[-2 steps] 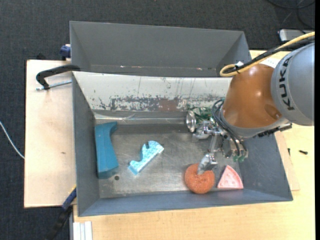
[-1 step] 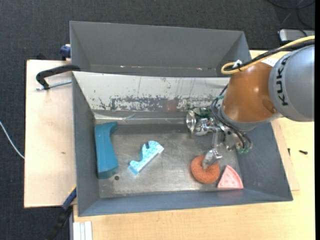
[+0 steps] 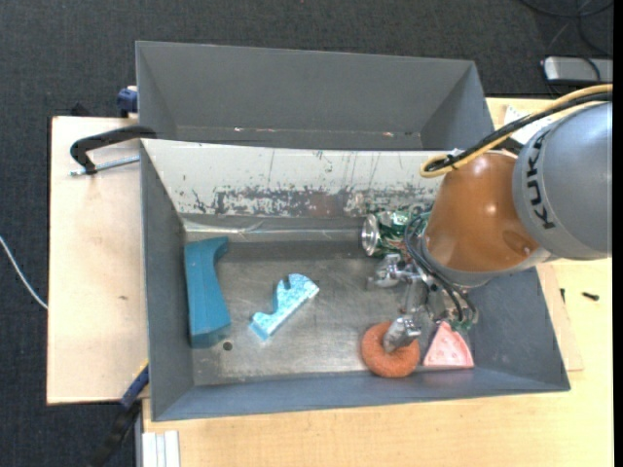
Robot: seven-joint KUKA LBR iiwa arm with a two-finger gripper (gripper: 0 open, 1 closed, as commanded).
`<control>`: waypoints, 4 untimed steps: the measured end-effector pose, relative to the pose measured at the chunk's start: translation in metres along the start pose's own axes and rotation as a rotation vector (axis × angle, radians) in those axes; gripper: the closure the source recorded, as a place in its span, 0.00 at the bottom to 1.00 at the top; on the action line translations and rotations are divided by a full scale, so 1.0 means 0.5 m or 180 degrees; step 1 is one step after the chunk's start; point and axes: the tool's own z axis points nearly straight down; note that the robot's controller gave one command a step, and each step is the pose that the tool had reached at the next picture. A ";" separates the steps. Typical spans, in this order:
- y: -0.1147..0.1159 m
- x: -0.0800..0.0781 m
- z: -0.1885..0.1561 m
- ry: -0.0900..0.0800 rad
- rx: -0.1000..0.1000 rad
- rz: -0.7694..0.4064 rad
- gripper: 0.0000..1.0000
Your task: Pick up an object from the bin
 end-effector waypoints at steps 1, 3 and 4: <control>-0.126 0.035 -0.029 0.0015 -0.0010 -0.0287 0.00; 0.031 0.031 -0.002 0.0010 0.0008 -0.0186 1.00; 0.031 0.033 -0.009 0.0018 0.0006 -0.0184 1.00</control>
Offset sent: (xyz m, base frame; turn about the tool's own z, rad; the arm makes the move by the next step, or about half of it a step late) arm -0.0219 0.0168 -0.0066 -0.0605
